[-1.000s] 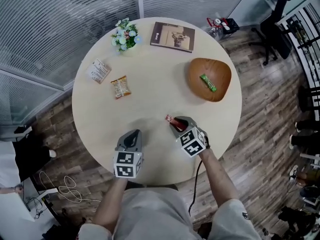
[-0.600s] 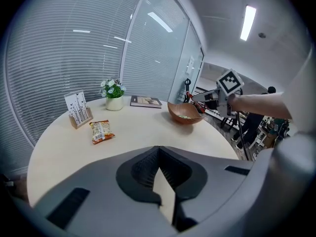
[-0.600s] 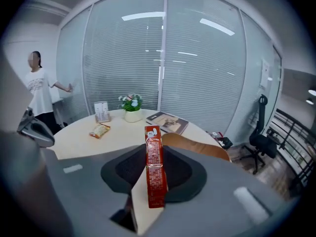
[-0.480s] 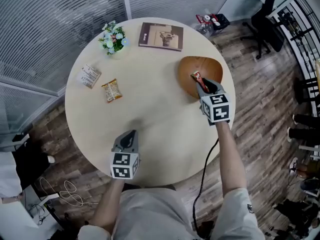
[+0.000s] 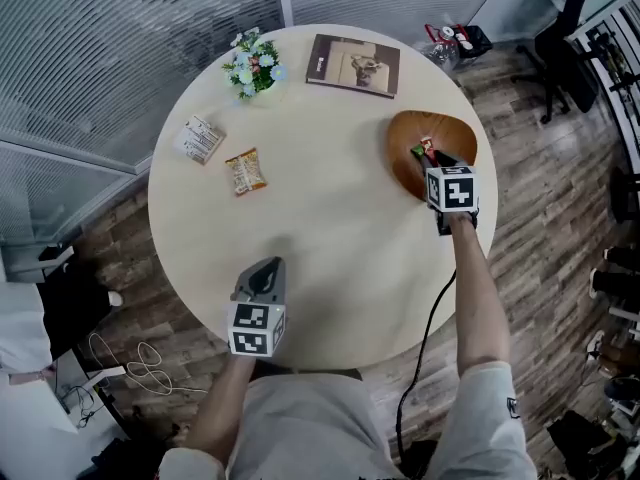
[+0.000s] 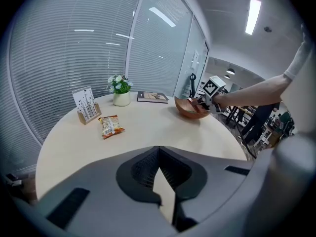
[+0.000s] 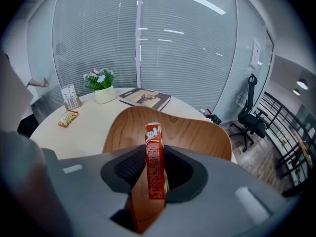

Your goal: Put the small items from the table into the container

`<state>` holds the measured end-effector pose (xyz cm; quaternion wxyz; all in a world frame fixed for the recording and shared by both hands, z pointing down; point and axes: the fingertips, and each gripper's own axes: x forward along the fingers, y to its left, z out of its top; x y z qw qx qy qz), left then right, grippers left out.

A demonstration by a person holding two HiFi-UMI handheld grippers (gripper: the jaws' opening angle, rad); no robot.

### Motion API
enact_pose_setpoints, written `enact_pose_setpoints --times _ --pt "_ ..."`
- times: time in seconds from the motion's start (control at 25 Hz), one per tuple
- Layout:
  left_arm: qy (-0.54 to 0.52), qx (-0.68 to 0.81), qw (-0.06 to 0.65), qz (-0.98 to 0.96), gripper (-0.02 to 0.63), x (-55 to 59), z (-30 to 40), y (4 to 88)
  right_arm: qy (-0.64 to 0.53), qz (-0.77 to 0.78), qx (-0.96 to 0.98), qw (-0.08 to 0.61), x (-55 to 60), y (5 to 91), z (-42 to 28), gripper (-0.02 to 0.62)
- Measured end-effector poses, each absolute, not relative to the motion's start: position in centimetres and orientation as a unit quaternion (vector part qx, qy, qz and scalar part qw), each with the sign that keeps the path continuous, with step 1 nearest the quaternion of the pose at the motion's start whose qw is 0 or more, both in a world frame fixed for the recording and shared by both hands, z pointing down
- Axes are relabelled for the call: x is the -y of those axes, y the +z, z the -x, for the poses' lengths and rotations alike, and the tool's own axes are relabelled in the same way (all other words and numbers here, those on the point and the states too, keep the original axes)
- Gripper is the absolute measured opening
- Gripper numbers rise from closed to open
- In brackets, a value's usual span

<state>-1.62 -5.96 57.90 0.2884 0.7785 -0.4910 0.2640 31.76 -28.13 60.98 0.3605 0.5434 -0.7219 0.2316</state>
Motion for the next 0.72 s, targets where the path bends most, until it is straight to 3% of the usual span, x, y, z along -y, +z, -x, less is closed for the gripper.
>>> enact_pose_setpoints --times 0.36,0.56,0.72 --pt "0.255 0.491 0.285 -0.783 0.006 6.7 0.8 57.7 0.217 -0.583 0.716 0.317 27.9 59.2 -32.5 0.109" --pt "0.242 0.491 0.277 -0.789 0.006 6.9 0.1 57.2 0.175 -0.629 0.718 0.239 25.0 53.4 -31.7 0.021" --pt "0.235 0.486 0.267 -0.798 0.006 7.2 0.0 56.4 0.154 -0.627 0.737 0.201 20.8 50.4 -28.0 0.002"
